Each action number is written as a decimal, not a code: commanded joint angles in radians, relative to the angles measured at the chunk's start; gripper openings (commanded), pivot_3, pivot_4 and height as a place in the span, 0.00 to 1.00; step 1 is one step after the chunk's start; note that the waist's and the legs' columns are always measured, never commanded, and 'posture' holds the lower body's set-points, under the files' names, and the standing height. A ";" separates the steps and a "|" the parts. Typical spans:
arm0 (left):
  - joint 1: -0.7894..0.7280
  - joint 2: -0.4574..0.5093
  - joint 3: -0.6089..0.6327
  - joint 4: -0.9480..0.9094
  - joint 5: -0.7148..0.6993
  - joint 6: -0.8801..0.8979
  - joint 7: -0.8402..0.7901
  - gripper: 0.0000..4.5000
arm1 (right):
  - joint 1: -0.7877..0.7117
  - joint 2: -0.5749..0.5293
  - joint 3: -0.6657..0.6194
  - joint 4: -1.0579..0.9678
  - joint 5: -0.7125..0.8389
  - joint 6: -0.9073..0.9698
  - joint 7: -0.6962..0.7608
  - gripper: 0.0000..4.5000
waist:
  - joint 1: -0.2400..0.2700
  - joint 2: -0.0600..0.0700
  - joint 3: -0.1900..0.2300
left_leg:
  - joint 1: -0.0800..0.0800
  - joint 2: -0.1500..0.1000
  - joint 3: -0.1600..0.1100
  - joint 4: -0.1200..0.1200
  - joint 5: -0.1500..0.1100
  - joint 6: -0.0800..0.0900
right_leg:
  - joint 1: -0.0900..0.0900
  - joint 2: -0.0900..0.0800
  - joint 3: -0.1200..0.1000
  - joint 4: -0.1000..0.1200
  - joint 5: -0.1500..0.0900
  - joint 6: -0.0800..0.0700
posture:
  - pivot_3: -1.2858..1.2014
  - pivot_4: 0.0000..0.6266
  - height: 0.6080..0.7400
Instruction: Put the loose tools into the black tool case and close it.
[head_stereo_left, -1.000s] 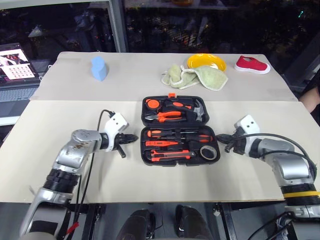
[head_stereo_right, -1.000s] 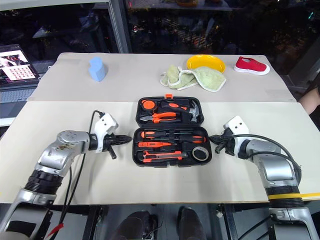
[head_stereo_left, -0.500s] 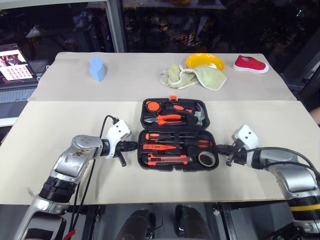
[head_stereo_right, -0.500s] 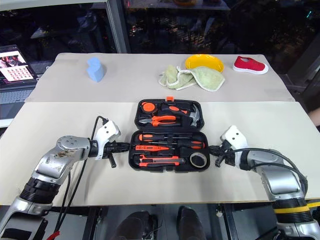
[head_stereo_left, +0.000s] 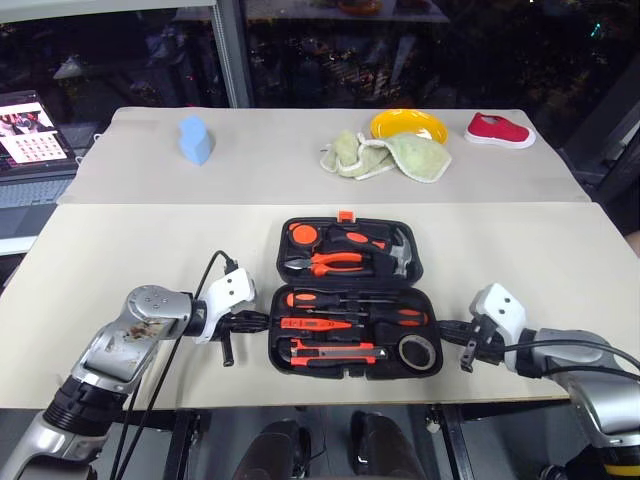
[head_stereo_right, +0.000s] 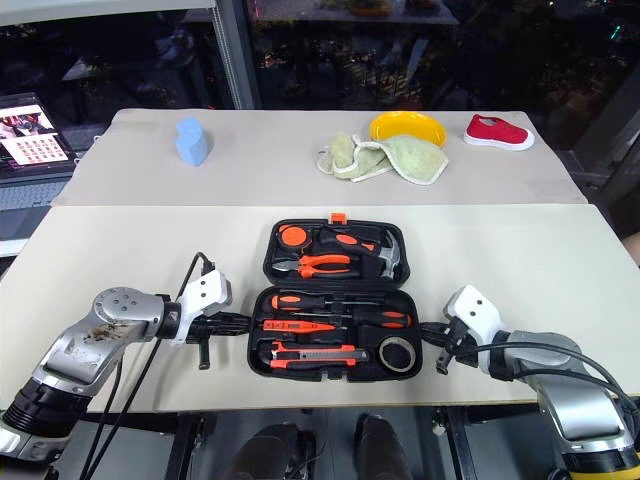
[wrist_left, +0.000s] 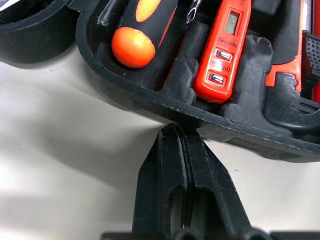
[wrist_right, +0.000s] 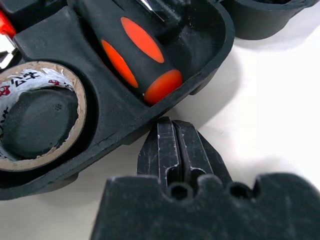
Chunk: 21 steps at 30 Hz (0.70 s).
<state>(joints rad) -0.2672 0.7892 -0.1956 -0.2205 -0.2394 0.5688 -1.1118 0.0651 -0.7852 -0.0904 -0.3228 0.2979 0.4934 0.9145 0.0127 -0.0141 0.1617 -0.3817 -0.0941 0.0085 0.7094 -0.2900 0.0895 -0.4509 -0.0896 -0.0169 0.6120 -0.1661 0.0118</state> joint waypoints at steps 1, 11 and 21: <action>0.016 0.010 -0.014 0.071 -0.001 0.010 -0.019 0.01 | -0.001 -0.013 -0.009 -0.023 -0.005 -0.020 -0.008 0.00 | -0.001 0.001 0.000 | 0.001 0.000 0.000 0.000 0.000 0.000 | 0.000 0.000 0.000 0.000 0.000 0.000 | 0.52 0.24 0.94; -0.264 0.032 0.145 0.398 -0.136 0.263 -0.015 0.42 | -0.159 -0.122 -0.206 0.068 0.179 0.258 0.012 0.36 | -0.002 -0.001 0.001 | 0.011 0.002 0.000 0.000 -0.003 0.005 | 0.012 0.001 0.000 0.000 -0.004 0.007 | 0.52 0.24 0.94; -0.682 -0.138 0.107 0.720 -0.152 0.544 0.030 1.00 | -0.551 -0.099 -0.066 0.314 0.245 0.549 -0.048 0.99 | 0.002 -0.004 0.002 | 0.006 0.001 -0.001 0.002 0.000 0.005 | 0.009 0.000 -0.003 -0.001 0.000 0.000 | 0.52 0.24 0.94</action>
<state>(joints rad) -0.9092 0.6663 -0.0821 0.4722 -0.3875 1.0751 -1.0956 -0.4526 -0.8884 -0.1852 -0.0422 0.5515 1.0102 0.8746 0.0144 -0.0181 0.1641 -0.3811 -0.0942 0.0076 0.7111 -0.2882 0.0985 -0.4460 -0.0901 -0.0197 0.6113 -0.1657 0.0129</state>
